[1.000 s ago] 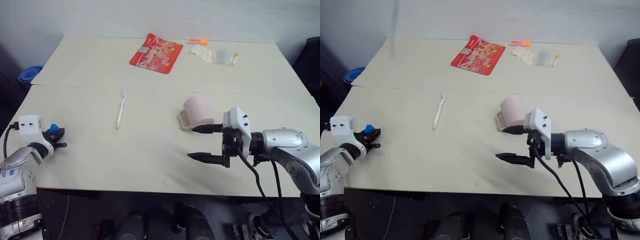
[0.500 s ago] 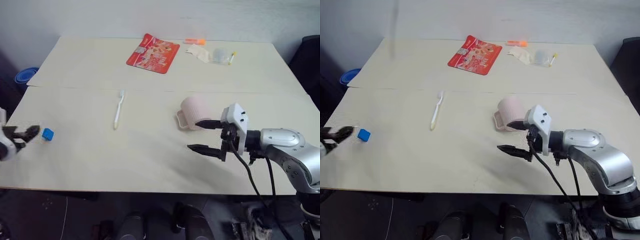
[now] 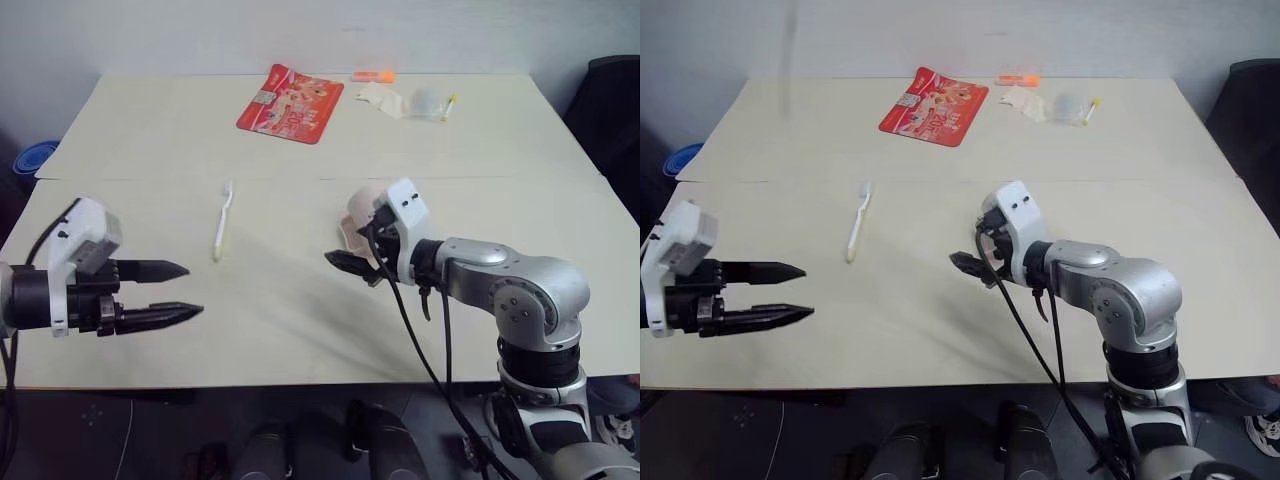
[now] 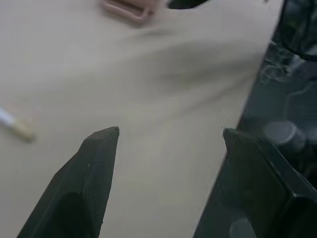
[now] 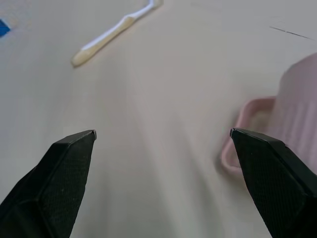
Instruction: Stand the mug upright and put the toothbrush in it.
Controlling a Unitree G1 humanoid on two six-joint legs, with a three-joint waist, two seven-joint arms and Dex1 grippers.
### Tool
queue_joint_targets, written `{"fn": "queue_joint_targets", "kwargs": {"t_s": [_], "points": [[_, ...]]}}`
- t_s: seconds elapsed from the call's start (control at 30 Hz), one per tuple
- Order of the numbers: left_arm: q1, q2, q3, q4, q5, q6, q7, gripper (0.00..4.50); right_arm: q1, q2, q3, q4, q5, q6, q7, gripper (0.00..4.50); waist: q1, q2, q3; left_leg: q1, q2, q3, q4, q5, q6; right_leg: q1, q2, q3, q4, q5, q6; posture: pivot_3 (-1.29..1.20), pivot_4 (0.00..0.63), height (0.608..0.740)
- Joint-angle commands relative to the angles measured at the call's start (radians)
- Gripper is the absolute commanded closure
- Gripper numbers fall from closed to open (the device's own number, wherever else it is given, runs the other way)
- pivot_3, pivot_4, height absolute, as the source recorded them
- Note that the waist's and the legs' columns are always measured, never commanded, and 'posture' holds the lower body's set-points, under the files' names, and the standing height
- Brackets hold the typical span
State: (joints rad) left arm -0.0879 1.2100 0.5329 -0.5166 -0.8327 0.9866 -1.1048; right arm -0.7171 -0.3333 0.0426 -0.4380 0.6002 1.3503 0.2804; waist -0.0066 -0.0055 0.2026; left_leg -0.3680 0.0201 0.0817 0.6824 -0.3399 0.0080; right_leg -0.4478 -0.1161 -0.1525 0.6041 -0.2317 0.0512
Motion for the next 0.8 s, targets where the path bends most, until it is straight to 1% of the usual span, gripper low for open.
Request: {"fn": "queue_joint_targets", "kwargs": {"t_s": [0.03, 0.13, 0.2, 0.33, 0.57, 0.7, 0.8], "points": [[-0.071, 0.017, -0.09, 0.028, 0.034, -0.086, -0.018, 0.96, -0.026, 0.022, 0.072, 0.083, -0.086, -0.046, -0.048, 0.0, 0.0, 0.0, 0.0, 0.001, 0.0, 0.0, 0.0, 0.0, 0.0, 0.0, 0.0, 0.002, -0.001, 0.0, 0.0, 0.0, 0.15, 0.74], [-0.109, 0.009, -0.133, 0.045, 0.038, -0.118, -0.02, 0.96, -0.043, 0.004, 0.132, 0.155, -0.158, -0.104, -0.053, 0.0, 0.001, 0.0, 0.0, -0.001, 0.0, 0.0, 0.0, 0.0, 0.0, -0.001, 0.001, 0.004, 0.002, 0.0, 0.0, 0.0, 0.15, 0.74], [-0.12, 0.001, -0.149, 0.052, 0.039, -0.13, -0.015, 0.96, -0.057, 0.0, 0.151, 0.204, -0.195, -0.136, -0.052, 0.0, 0.001, 0.0, 0.0, -0.002, 0.0, 0.002, 0.0, 0.0, 0.0, -0.003, 0.002, 0.005, 0.001, 0.0, 0.0, 0.0, 0.15, 0.74], [-0.132, -0.019, -0.178, 0.064, 0.061, -0.168, 0.002, 0.96, -0.077, -0.046, 0.223, 0.274, -0.283, -0.221, -0.021, 0.0, 0.0, 0.0, 0.0, -0.003, 0.0, 0.008, 0.0, -0.001, 0.002, -0.007, 0.002, 0.01, 0.002, 0.001, 0.001, 0.0, 0.15, 0.74], [-0.157, -0.058, -0.196, 0.059, 0.058, -0.181, 0.035, 0.96, -0.1, -0.05, 0.237, 0.363, -0.335, -0.292, 0.044, 0.0, -0.005, -0.001, 0.0, -0.002, 0.001, 0.014, 0.0, -0.001, 0.002, -0.011, 0.003, 0.017, 0.006, 0.001, 0.002, 0.0, 0.15, 0.74], [-0.156, -0.073, -0.211, 0.05, 0.064, -0.185, 0.052, 0.96, -0.117, -0.045, 0.248, 0.434, -0.347, -0.33, 0.11, 0.0, -0.012, -0.001, 0.0, -0.003, 0.001, 0.015, 0.0, -0.001, 0.002, -0.013, 0.004, 0.018, 0.006, 0.001, 0.002, 0.0, 0.15, 0.74], [-0.157, -0.076, -0.213, 0.046, 0.062, -0.187, 0.058, 0.89, -0.13, -0.046, 0.245, 0.465, -0.351, -0.348, 0.156, 0.53, -0.019, -0.001, 0.0, -0.003, 0.001, 0.015, 0.0, -0.001, 0.002, -0.013, 0.004, 0.018, 0.006, 0.001, 0.002, 0.0, 0.15, 0.74]]}}
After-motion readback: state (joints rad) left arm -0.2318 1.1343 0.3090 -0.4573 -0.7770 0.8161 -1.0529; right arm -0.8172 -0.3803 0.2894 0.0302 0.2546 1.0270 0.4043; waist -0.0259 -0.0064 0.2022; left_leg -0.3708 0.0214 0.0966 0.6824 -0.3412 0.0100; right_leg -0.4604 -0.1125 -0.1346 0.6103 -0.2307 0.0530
